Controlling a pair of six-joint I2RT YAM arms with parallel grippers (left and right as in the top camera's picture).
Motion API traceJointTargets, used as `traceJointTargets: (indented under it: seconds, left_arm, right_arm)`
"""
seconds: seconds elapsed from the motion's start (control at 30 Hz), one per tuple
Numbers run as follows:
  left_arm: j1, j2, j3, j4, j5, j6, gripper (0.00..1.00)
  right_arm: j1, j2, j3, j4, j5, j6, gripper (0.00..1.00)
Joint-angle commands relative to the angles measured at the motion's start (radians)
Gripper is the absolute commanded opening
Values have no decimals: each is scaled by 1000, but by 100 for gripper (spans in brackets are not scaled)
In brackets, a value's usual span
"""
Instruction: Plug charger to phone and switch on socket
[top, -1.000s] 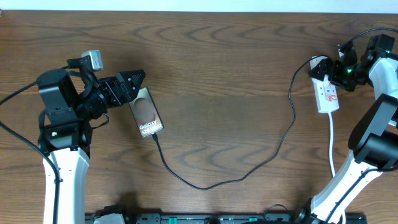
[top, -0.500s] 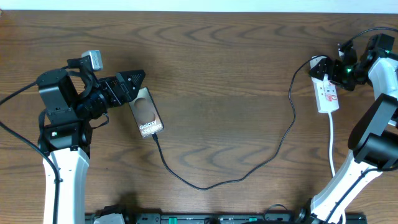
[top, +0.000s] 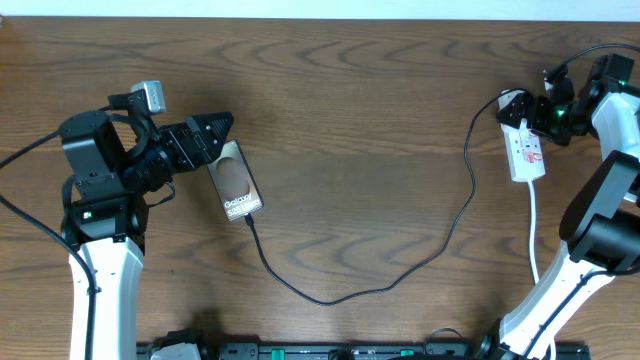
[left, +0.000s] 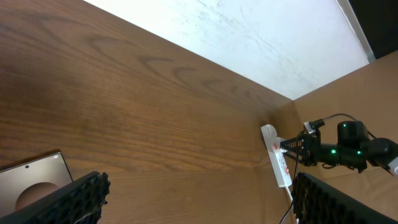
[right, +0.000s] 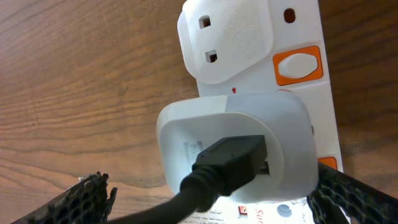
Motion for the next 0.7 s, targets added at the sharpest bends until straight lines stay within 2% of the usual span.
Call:
traceJointTargets:
  seconds: [0.0, 0.3, 0.67]
  left_arm:
    - [3, 0, 6, 1, 2, 17, 95]
    - [3, 0, 6, 1, 2, 17, 95]
    - [3, 0, 6, 1, 2, 17, 95]
  right_arm:
    - [58, 9, -57, -2, -94, 22, 97]
    - [71, 7, -105, 42, -78, 46, 96]
    - [-4, -74, -99, 32, -59, 67, 98]
